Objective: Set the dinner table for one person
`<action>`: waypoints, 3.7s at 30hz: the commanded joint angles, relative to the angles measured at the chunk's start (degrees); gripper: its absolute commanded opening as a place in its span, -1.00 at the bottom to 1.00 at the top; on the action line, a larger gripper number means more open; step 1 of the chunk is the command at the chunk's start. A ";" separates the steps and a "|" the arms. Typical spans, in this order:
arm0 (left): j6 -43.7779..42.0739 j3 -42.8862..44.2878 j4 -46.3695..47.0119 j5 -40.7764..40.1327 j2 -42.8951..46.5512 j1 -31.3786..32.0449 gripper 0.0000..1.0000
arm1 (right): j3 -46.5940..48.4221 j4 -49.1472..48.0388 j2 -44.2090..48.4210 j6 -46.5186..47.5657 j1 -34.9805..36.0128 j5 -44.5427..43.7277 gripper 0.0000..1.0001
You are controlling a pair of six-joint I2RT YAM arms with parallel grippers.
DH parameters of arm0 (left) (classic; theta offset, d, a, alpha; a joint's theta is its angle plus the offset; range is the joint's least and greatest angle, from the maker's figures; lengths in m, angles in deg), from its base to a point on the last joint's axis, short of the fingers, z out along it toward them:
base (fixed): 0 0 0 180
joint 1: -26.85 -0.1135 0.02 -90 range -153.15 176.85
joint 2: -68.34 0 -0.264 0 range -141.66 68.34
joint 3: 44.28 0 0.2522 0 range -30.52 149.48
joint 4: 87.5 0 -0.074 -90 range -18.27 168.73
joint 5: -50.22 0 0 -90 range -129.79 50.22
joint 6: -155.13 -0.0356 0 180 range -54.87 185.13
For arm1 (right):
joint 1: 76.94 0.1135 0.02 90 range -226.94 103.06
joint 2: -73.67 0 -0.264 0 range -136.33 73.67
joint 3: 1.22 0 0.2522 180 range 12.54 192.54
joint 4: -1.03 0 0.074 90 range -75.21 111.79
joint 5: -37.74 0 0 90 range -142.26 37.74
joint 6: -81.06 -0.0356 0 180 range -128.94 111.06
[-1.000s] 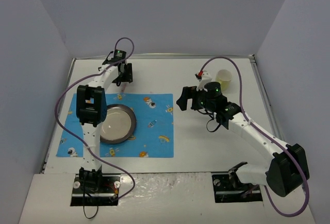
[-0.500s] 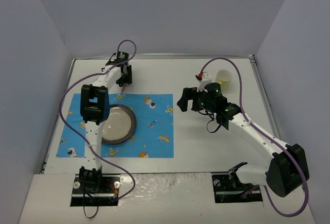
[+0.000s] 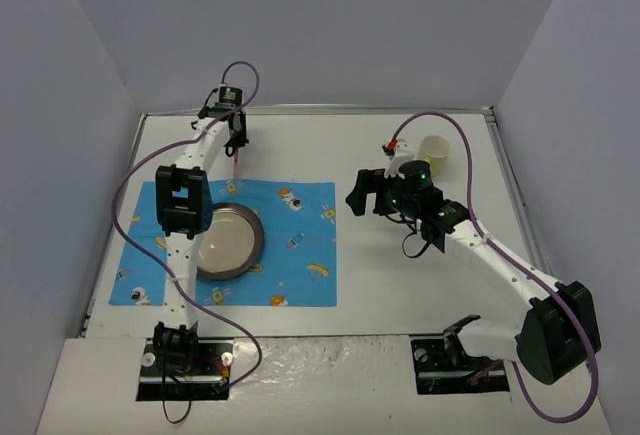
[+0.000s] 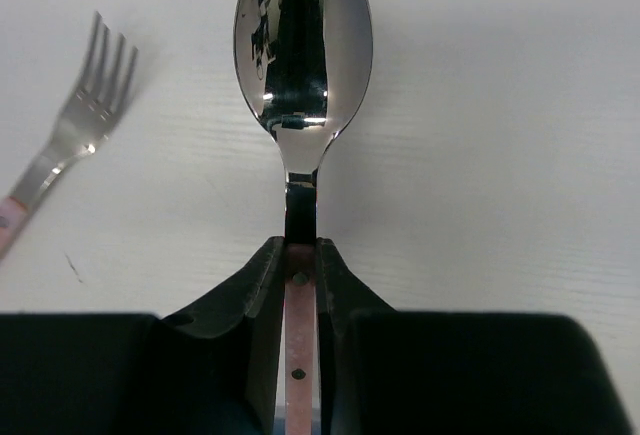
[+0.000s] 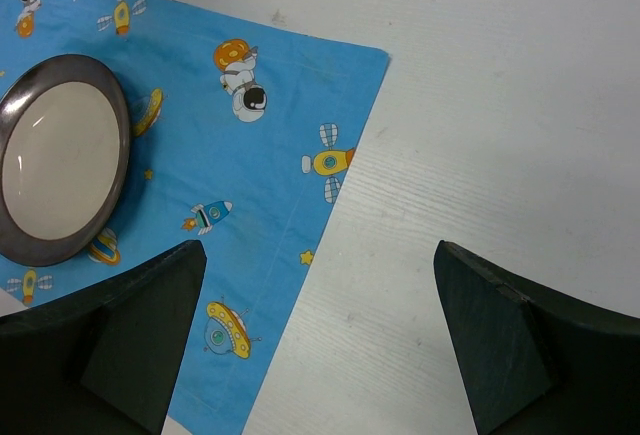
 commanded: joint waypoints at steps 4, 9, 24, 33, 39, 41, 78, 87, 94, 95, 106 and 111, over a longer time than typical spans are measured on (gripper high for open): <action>-1.10 7.26 1.22 0.58 14.29 1.45 -1.00 | 0.39 -1.91 4.71 -0.83 -0.74 -2.59 0.88; 2.21 3.58 -4.09 -1.22 21.77 5.23 -1.00 | -0.20 -1.57 6.88 -1.51 -0.87 -3.00 0.88; 27.62 -48.66 4.66 -11.87 46.08 30.41 -1.00 | -3.75 1.95 16.13 -2.83 -1.60 -5.07 0.88; 39.40 -60.28 8.41 -17.00 47.75 37.97 -1.00 | -5.84 3.41 18.36 -3.11 -1.79 -4.54 0.88; 42.47 -63.36 12.48 -17.90 46.56 38.76 -1.00 | -5.67 3.72 18.09 -3.02 -1.88 -4.39 0.88; 42.47 -63.36 12.96 -17.87 45.98 38.85 -1.00 | -5.58 3.80 18.22 -3.02 -1.79 -4.34 0.88; 36.71 -65.07 10.67 -15.58 44.02 39.28 -1.00 | -6.94 4.24 18.39 -3.68 -1.88 -4.12 0.88; 37.48 -65.68 10.44 -15.42 42.28 39.28 -0.83 | -7.20 4.19 17.89 -4.20 -1.88 -4.07 0.88; 38.83 -66.18 9.42 -15.90 44.02 39.28 -0.29 | -7.28 4.15 18.25 -4.25 -1.88 -4.08 0.88; 39.01 -66.07 8.86 -16.18 44.62 39.28 -0.22 | -7.21 4.15 18.28 -4.25 -1.88 -4.08 0.88; 17.36 -57.11 3.87 -16.00 59.30 30.91 0.55 | -5.85 4.10 18.69 -3.49 -1.79 -2.12 0.88; -0.19 -52.87 5.59 -8.30 59.82 16.62 0.71 | -6.39 3.60 18.54 -1.58 -1.79 -0.32 0.89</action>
